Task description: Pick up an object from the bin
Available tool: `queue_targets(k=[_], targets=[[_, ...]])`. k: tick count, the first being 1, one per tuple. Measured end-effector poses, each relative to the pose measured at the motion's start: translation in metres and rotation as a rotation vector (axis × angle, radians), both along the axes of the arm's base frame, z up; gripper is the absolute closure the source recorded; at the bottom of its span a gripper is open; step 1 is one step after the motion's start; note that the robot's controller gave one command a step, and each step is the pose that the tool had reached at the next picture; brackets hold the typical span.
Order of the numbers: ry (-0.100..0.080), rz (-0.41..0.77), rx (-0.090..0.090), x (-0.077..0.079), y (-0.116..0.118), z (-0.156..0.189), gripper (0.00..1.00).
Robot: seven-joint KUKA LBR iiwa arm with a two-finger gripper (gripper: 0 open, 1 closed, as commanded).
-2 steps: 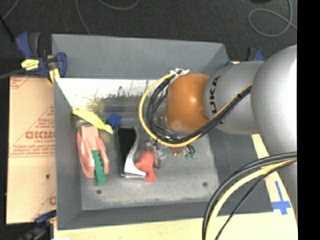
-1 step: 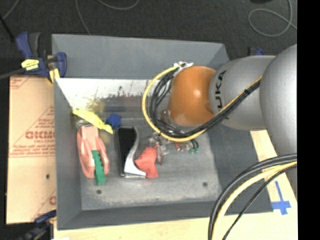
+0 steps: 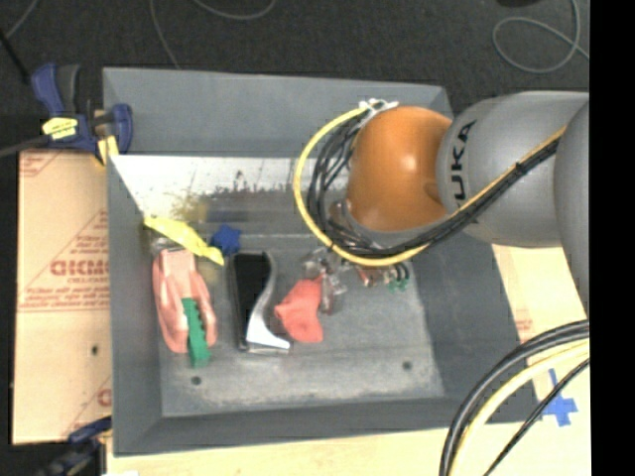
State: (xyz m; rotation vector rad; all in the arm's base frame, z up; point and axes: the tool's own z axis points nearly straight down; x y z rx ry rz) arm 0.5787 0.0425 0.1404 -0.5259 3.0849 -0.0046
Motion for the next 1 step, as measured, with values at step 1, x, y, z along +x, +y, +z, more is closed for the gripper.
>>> queue_targets(k=[1], targets=[[-0.013,-0.019,0.001,0.0038,-0.0116,0.0330,1.00]])
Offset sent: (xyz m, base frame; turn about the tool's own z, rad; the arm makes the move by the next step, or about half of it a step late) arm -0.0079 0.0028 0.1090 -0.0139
